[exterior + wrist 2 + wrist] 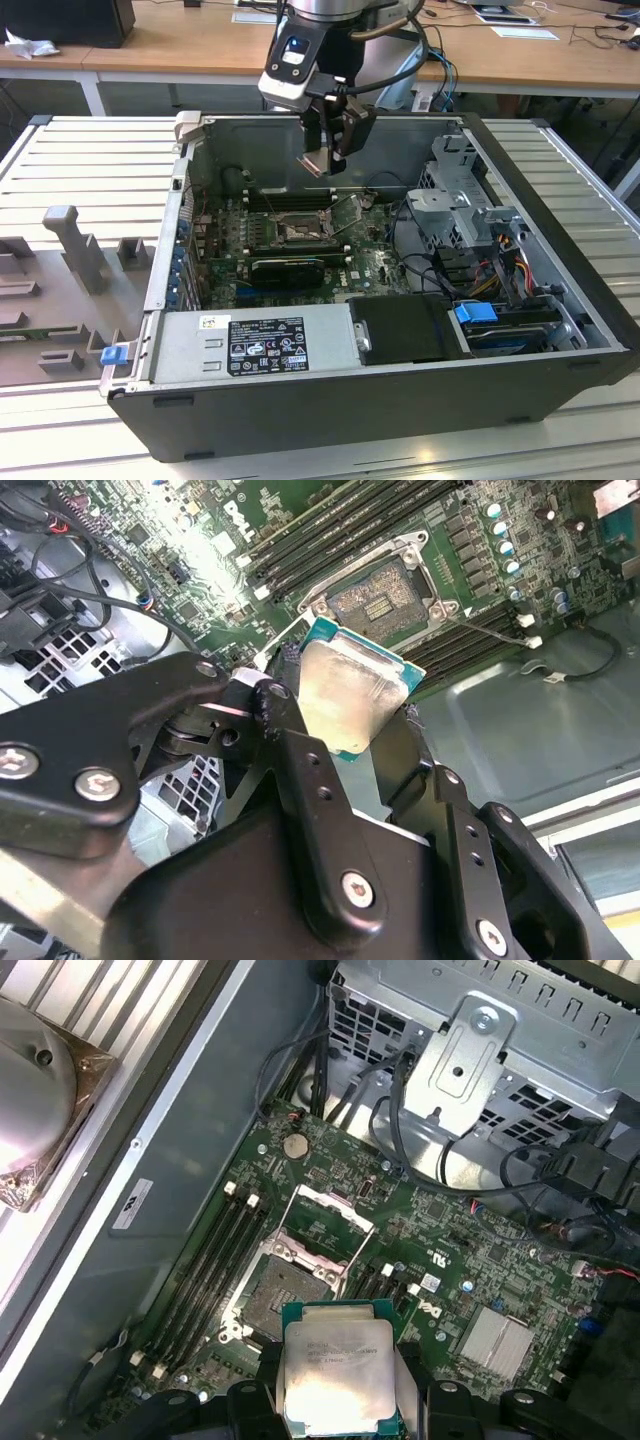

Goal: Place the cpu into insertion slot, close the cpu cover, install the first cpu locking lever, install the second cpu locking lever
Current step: 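Place the cpu into insertion slot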

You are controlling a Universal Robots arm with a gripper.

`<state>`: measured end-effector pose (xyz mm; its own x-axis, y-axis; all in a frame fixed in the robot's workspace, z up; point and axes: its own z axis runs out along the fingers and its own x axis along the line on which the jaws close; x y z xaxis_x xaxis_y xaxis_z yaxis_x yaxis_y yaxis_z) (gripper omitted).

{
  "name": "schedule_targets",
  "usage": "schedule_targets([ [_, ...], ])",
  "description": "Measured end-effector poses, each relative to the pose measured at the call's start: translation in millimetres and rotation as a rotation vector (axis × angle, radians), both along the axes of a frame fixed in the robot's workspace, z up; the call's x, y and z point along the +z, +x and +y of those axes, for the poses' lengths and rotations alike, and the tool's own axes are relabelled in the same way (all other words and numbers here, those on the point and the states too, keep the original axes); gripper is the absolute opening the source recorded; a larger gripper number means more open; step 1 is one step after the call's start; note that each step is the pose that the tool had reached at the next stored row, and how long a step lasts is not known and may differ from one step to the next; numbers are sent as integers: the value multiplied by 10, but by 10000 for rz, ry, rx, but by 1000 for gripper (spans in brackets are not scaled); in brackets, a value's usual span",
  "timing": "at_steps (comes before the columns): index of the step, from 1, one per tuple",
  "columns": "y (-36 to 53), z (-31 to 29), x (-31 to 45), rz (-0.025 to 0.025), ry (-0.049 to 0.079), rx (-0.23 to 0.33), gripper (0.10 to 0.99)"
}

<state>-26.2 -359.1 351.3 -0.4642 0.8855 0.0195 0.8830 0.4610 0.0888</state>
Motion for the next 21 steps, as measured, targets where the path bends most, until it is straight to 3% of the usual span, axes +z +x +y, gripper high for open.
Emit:
schedule_targets([
  [5,0,0,0,0,0,-303,525],
  [13,0,0,-5,3,1,-1392,525],
  [21,0,0,-67,29,-3,-1432,525],
])
